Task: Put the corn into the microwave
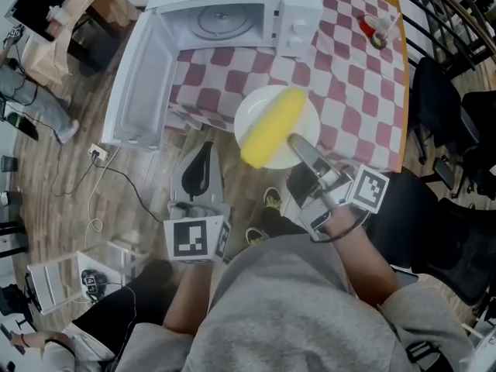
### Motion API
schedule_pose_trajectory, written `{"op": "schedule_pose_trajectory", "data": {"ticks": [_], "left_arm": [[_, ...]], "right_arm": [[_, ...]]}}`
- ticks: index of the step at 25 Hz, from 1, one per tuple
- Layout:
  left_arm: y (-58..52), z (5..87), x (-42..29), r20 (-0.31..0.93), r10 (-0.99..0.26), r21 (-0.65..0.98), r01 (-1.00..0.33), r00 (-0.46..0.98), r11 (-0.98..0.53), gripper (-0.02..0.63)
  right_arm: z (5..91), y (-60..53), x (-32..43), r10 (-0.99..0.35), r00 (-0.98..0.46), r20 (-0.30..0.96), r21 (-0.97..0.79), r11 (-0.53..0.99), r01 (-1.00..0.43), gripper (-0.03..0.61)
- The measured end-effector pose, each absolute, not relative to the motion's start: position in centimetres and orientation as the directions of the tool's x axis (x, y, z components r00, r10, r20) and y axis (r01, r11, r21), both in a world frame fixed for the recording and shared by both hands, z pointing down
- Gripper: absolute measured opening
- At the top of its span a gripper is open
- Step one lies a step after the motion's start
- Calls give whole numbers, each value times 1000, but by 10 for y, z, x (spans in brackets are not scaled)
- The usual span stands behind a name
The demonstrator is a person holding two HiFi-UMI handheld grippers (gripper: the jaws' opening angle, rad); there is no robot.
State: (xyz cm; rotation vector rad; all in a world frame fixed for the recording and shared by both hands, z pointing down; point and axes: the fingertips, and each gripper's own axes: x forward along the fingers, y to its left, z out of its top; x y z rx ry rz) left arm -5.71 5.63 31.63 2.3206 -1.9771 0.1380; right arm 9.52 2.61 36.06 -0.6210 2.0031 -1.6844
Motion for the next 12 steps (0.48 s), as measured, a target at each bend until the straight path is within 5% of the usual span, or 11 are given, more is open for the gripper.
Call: {"op": "schedule_pose_trajectory", "data": {"ticks": [12], "left_arm": [[22, 313, -43, 125, -983, -9, -991, 134, -137, 9]], "right_arm": [[360, -10, 103, -578, -814, -61, -988, 154, -35, 35]]}}
